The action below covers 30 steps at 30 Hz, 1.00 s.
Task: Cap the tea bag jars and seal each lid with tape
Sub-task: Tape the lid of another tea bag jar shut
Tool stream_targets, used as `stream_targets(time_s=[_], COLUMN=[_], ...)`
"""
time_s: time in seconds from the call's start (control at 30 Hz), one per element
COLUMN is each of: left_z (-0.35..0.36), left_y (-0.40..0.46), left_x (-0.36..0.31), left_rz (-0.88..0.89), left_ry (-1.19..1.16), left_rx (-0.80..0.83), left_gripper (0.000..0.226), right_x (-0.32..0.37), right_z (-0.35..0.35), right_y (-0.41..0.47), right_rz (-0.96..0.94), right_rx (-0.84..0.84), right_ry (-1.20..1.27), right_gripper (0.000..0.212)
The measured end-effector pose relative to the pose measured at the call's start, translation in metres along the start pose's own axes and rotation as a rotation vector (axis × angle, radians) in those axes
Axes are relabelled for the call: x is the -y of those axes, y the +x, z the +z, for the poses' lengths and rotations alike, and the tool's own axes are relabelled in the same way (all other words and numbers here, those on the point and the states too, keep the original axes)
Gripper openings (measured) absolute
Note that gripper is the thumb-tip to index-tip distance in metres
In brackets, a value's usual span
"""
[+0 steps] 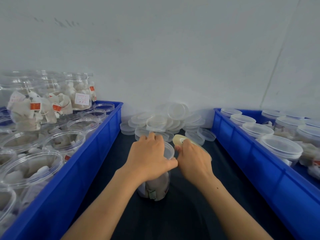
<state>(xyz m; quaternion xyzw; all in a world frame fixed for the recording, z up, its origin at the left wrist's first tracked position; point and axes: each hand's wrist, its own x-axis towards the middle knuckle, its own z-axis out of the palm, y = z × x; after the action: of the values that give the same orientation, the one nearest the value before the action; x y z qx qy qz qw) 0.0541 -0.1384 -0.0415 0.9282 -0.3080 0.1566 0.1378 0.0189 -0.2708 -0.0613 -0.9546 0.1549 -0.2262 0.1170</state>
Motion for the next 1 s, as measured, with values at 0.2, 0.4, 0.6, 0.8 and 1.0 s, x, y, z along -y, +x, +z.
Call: stream_targets(time_s=[0.2, 0.4, 0.6, 0.8, 1.0], left_z=[0.000, -0.001, -0.013, -0.019, -0.018], left_y=[0.003, 0.004, 0.015, 0.039, 0.048], left_x=[0.001, 0.002, 0.012, 0.013, 0.012], left_rz=[0.005, 0.016, -0.040, -0.040, -0.022], left_ry=[0.008, 0.018, -0.148, -0.200, -0.201], left_rx=[0.010, 0.012, 0.122, 0.268, 0.317], left_gripper=[0.057, 0.056, 0.048, 0.043, 0.032], right_x=[0.002, 0.003, -0.017, -0.028, -0.032], right_z=[-0.004, -0.010, -0.010, -0.008, -0.003], right_y=[0.005, 0.005, -0.002, -0.009, -0.005], right_rz=[0.023, -0.032, -0.048, 0.013, 0.105], right_rx=[0.097, 0.125, 0.181, 0.158, 0.139], right_ry=[0.040, 0.069, 0.313, 0.335, 0.541], right_gripper=[0.021, 0.037, 0.032, 0.030, 0.033])
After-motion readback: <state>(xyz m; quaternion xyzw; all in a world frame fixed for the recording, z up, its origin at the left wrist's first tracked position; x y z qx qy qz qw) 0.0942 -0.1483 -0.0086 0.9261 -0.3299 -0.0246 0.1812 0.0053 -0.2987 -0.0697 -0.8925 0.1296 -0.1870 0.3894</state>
